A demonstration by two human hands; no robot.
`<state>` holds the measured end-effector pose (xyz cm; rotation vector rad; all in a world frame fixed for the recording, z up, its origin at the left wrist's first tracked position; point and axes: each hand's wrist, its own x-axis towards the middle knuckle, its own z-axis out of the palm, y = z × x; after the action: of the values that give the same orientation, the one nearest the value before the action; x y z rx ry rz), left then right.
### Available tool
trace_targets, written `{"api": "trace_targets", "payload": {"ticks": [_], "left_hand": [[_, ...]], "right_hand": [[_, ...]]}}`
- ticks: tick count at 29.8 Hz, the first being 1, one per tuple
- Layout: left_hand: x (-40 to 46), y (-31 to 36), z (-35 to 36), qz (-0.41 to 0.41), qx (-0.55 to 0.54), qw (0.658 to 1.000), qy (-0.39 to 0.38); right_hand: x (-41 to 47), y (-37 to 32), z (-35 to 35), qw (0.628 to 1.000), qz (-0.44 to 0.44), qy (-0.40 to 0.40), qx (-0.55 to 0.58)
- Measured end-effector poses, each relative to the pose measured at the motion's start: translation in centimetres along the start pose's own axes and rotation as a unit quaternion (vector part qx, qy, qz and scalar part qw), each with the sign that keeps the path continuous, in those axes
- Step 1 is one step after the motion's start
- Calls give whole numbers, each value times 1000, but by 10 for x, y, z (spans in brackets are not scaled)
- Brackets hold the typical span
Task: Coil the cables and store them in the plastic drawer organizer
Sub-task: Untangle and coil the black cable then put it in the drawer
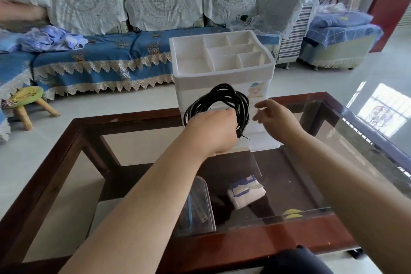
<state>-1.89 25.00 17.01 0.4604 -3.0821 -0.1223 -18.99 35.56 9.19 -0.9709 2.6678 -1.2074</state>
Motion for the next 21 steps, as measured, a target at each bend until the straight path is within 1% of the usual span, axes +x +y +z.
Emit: {"api": "trace_targets", "payload": {"ticks": [2, 4, 7, 9, 14, 17, 19, 21], "left_hand": [[21, 2, -2, -3, 32, 997, -70], [37, 7, -6, 6, 69, 990, -122], [57, 11, -12, 19, 71, 982, -172], [71, 11, -15, 20, 74, 979, -187], [94, 1, -6, 8, 36, 988, -148], [102, -11, 21, 2, -26, 992, -123], [99, -19, 36, -10, -62, 996, -68], [95, -25, 48, -9, -34, 999, 11]], "right_hand": [[-6, 3, 1, 1000, 2, 13, 4], [-9, 5, 0, 1000, 0, 21, 16], [-12, 5, -1, 999, -13, 28, 17], [-12, 5, 0, 999, -16, 33, 24], [-9, 1, 5, 998, -11, 25, 60], [-7, -1, 10, 997, -19, 29, 64], [-7, -4, 13, 998, -24, 32, 52], [-8, -5, 14, 999, -25, 30, 23]]}}
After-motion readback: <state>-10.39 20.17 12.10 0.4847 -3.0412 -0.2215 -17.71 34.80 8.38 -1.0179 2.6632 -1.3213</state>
